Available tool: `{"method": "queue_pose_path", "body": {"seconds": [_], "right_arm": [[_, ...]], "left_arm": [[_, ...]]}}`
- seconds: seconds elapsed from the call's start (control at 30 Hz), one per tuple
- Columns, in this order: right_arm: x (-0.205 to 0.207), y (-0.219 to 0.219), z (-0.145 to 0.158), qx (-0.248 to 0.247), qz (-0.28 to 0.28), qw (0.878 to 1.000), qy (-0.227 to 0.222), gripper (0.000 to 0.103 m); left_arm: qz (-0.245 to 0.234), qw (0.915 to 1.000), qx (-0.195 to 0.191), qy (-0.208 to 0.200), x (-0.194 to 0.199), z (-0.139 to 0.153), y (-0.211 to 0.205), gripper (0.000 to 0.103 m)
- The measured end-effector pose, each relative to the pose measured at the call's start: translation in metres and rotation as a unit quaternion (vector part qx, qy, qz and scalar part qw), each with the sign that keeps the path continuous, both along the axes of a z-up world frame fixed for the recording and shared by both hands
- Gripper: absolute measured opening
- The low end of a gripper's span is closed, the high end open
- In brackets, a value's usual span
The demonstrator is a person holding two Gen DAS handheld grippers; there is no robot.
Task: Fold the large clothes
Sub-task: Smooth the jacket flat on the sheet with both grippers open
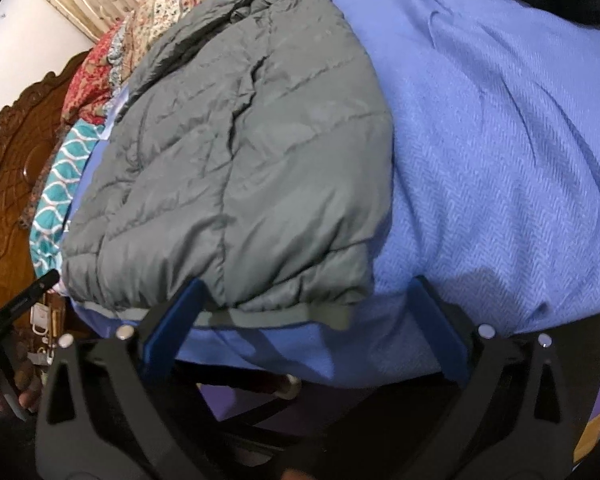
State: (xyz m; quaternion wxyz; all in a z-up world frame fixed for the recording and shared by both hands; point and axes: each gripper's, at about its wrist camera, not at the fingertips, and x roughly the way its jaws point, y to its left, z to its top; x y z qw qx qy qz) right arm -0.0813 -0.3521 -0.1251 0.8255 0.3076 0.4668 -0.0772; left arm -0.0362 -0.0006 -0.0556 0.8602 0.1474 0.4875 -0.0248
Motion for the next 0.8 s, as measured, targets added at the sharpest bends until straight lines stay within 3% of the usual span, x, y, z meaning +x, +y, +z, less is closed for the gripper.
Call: {"method": "queue_pose_path", "body": {"seconds": [0.37,0.5,0.63,0.8], "right_arm": [[-0.005,-0.001,0.003,0.006,0.001,1.0,-0.008,0.099],[-0.014,-0.001,0.034,-0.069,-0.02,0.997,-0.034,0.098],[-0.017,-0.002,0.063,-0.097,-0.029,0.993,-0.06,0.098],[-0.025,-0.013,0.07,-0.046,-0.053,0.995,-0.066,0.098]], "left_arm": [[-0.025,0.9996,0.002,-0.008,0.001,0.011,-0.019,0.091],[-0.059,0.9983,-0.002,0.0,0.002,0.017,-0.036,0.091],[-0.119,0.9928,-0.015,-0.007,-0.001,0.028,-0.074,0.091],[-0.17,0.9852,-0.021,-0.006,-0.004,0.03,-0.12,0.091]]}}
